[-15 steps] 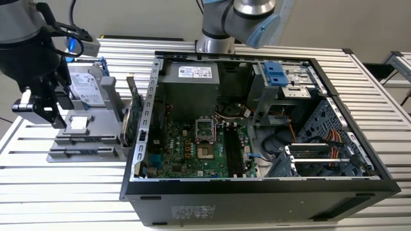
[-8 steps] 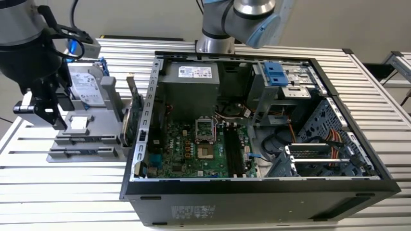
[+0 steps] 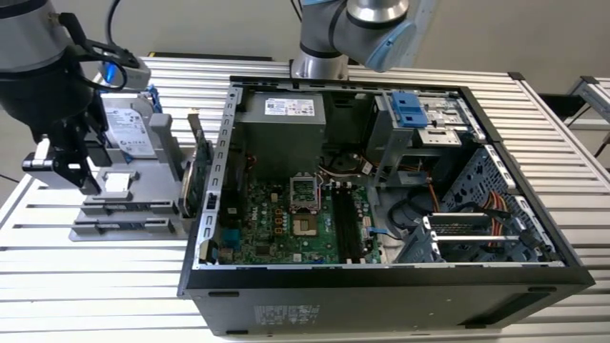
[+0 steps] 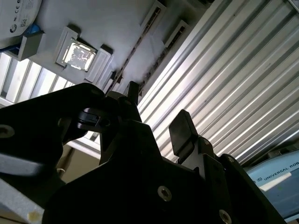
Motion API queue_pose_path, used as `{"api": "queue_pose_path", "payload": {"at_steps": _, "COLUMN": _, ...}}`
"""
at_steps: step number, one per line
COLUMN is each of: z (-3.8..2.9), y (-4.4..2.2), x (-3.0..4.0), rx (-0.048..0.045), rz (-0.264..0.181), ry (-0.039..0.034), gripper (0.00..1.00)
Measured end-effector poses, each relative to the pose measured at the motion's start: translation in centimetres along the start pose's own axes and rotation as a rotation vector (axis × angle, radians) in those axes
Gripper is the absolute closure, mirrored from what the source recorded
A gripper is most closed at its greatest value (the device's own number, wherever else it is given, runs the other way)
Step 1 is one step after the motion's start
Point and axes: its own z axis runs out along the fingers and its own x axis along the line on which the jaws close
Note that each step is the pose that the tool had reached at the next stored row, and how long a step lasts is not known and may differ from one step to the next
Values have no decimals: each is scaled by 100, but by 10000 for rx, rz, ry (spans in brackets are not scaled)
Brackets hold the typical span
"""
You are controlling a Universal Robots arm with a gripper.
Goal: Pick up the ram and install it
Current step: 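Pick up the ram and move it above insertion slot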
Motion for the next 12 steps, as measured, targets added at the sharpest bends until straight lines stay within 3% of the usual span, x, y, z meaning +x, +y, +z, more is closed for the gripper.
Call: {"api": "queue_pose_path", "payload": {"at_steps": 12, "z": 65, "y": -10, "x": 10, "rx": 0, "rz": 26, "ry": 7, "gripper": 0}}
